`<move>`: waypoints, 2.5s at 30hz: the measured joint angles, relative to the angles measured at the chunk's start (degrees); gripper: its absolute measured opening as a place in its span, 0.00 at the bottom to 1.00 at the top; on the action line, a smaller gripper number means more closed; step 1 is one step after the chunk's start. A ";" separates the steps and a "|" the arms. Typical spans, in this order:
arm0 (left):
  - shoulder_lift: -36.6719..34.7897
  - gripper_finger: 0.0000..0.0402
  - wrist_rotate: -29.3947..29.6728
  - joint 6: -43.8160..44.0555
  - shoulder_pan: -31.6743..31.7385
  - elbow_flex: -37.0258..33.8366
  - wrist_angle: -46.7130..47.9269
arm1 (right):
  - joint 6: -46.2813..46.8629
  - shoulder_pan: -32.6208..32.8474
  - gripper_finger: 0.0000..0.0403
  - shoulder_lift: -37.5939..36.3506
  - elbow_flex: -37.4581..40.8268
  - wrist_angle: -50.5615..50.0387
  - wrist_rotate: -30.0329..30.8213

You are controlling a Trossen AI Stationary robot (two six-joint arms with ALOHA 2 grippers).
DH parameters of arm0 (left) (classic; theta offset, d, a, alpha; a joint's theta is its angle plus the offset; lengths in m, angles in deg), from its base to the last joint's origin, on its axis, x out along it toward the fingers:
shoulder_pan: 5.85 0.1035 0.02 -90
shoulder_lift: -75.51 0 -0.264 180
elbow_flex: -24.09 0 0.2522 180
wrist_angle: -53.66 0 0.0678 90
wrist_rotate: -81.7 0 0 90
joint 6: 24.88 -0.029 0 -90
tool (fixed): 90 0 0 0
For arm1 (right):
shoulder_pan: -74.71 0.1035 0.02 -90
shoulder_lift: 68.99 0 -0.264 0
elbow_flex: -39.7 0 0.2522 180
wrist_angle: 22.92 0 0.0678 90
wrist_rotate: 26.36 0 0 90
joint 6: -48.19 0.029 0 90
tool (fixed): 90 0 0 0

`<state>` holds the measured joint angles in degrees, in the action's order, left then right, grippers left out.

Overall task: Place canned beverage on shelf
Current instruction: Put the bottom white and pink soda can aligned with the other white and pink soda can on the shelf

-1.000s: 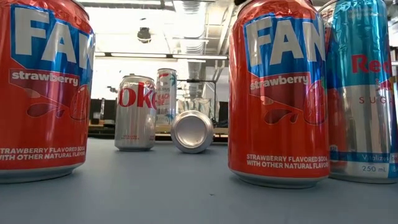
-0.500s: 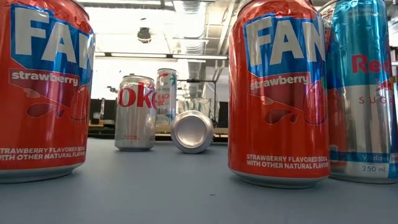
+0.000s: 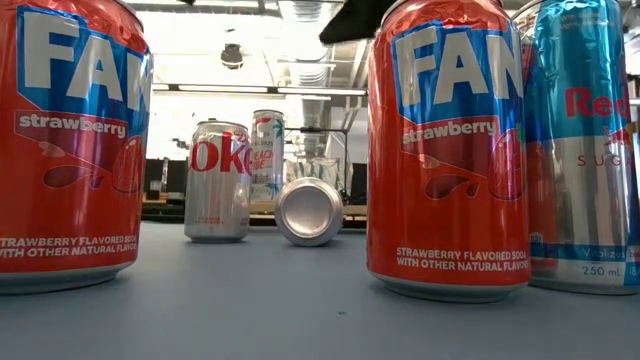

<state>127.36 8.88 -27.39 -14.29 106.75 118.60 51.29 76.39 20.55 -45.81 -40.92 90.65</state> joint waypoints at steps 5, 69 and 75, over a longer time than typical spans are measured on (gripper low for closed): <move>-3.50 0.88 -0.03 0.53 0.19 -2.94 -2.33 | 0.91 -3.66 0.00 9.95 -7.60 -1.14 -2.97; -7.23 0.88 1.19 -2.85 0.19 -3.71 -2.15 | 5.74 -16.55 0.00 26.38 -16.23 -1.01 -21.11; -7.23 0.88 1.20 -3.57 0.19 -3.71 -2.13 | 4.32 -14.63 0.00 27.12 -16.26 0.47 -19.32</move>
<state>120.13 10.07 -30.96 -14.10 103.04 116.47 55.61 61.75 47.67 -62.07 -40.45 71.33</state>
